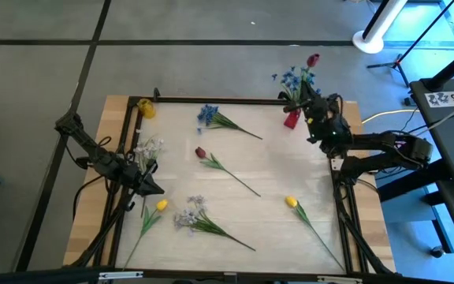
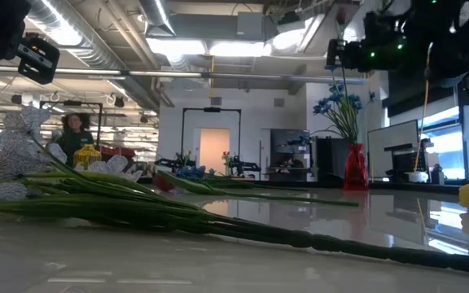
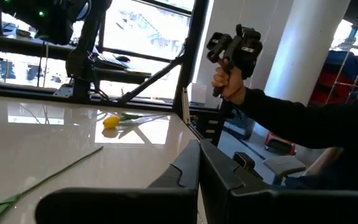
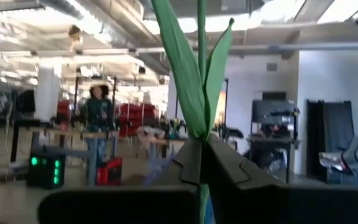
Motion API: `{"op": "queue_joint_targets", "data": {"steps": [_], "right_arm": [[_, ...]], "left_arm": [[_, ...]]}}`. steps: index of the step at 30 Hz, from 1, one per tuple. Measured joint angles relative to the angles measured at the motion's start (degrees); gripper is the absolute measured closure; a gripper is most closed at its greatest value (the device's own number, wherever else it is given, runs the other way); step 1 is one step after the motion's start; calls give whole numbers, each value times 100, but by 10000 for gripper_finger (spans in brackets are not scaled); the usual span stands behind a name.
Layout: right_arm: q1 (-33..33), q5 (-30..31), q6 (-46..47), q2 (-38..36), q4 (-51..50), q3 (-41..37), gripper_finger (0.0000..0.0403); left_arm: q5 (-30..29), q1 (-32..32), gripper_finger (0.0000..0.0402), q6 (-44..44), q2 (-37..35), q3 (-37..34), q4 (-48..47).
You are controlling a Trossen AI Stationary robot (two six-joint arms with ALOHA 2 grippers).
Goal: Sort flowers into vase by color
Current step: Put the right red flower into the red vase
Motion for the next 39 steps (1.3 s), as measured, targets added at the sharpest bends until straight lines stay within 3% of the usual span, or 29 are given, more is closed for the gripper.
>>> {"op": "queue_joint_targets", "data": {"steps": [27,31,39], "right_arm": [[-11,290,590,0,-2667,0,388],[23,487,635,-5,-3050,0,357],[590,1273,542,-400,-3627,0,259]], "left_arm": [[0,0,401,0,0,0,0],[1,1,401,0,0,0,0],[1,0,401,0,0,0,1]]}}
